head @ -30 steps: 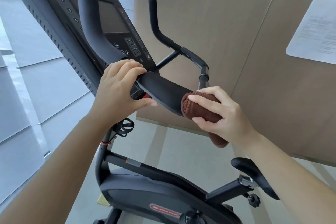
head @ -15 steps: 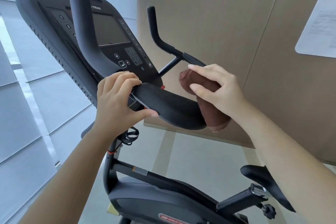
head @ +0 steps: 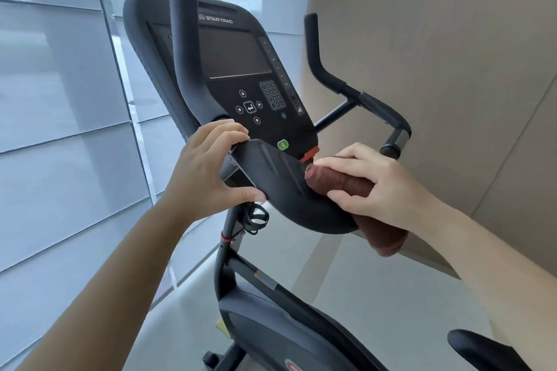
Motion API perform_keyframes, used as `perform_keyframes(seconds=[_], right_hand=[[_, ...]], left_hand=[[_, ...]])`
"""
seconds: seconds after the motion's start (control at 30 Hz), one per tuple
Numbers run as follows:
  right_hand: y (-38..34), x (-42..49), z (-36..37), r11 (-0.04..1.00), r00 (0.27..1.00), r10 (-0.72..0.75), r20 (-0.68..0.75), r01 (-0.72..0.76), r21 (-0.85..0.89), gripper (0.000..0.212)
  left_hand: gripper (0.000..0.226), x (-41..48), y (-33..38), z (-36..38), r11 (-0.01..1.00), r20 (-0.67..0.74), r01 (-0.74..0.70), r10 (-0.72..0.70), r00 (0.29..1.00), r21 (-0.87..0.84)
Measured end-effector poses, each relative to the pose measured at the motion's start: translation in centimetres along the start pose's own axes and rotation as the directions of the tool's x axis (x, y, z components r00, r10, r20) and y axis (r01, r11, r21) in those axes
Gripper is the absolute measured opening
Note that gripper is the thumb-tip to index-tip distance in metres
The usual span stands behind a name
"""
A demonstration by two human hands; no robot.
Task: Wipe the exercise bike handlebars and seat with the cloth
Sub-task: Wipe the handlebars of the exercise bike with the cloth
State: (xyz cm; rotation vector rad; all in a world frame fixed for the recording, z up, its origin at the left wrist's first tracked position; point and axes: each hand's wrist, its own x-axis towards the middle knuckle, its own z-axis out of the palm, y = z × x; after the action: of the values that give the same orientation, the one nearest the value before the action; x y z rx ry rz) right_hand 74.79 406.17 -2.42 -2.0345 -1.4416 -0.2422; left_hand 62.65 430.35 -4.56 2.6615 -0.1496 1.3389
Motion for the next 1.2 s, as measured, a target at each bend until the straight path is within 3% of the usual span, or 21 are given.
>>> perform_keyframes(seconds=[0.2, 0.4, 0.53, 0.83, 1.03, 1.2], right_hand=[[2.4, -0.3, -2.4, 0.999, 0.995, -0.042, 0.095, 0.039, 0.033, 0.040], [-0.1, 4.7, -0.4, 0.959, 0.980, -0.193, -0.058, 0.201, 0.201, 0.043], [-0.6, 5.5, 1.5, 0.966, 0.977, -0.208, 0.051, 0.197, 0.166, 0.043], [-0.8, 7.7, 1.6, 0.931, 0.966, -0.259, 0.006, 0.248, 0.269, 0.047], [-2.2, 11.5, 3.2, 0.898, 0.983, -0.151, -0.108, 0.182, 0.401, 0.045], [-4.9, 18.7, 3.8, 0.879, 0.920, -0.097, -0.379, 0.258, 0.401, 0.043]], left_hand=[[0.093, 0.2, 1.1, -1.4, 0.988, 0.116, 0.044, -0.062, 0.991, 0.150], [0.095, 0.3, 2.4, -2.4, 0.962, 0.154, 0.095, -0.138, 0.978, 0.257], [0.095, -0.5, 3.2, -2.2, 0.954, 0.131, 0.180, -0.216, 0.968, 0.239], [0.092, -1.0, 2.8, -2.5, 0.935, 0.142, 0.247, -0.289, 0.947, 0.255], [0.089, 0.8, -1.0, -3.7, 0.928, -0.003, 0.267, -0.275, 0.961, 0.260], [0.095, 3.2, -5.3, -5.0, 0.910, 0.008, 0.277, -0.294, 0.956, 0.309]])
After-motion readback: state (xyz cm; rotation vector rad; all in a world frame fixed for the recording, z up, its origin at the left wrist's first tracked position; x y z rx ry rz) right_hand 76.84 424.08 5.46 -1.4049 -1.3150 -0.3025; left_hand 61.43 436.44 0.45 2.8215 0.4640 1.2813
